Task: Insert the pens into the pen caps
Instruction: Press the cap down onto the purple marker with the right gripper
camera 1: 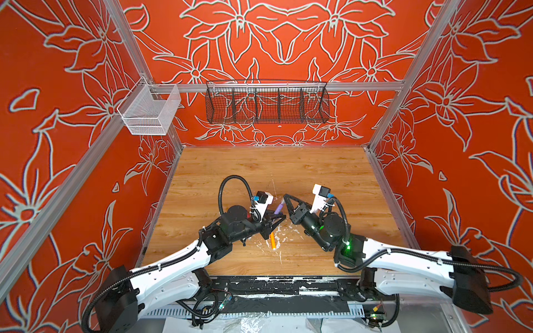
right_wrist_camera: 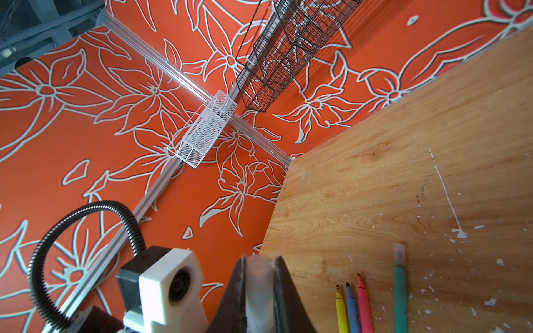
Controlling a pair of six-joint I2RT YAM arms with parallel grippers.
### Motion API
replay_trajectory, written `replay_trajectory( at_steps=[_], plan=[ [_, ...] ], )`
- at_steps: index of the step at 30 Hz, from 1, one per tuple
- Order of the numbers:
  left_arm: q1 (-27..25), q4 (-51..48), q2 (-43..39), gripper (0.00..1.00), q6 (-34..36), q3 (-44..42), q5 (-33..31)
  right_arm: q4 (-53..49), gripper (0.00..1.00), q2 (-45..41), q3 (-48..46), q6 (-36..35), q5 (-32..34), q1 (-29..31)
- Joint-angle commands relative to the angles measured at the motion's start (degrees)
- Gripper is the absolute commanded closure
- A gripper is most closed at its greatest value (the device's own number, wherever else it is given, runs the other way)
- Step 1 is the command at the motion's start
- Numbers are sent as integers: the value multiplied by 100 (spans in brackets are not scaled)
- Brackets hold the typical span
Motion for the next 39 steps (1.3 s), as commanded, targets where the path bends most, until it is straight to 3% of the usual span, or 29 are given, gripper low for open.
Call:
replay_trajectory(
  at_steps=[1,15,26,30,35,39],
  plan=[
    [184,679,-127,100,-358,-11,204,422,100,112,-215,-319,-888,244],
    [189,803,-457,100,-304,-186,182,706,100,225,-411,-381,-1615,310],
    [189,838,-587,100,-158,-290,71,318,91,221,-410,-332,-1251,781],
    [189,841,-640,100,-84,-322,31,70,76,22,-418,-357,-1124,797],
    [180,803,-693,100,53,-346,33,-1386,43,-923,-128,-626,-578,789],
    [151,753,-649,100,166,-305,58,-2056,25,-1659,71,-949,-386,739]
  ],
)
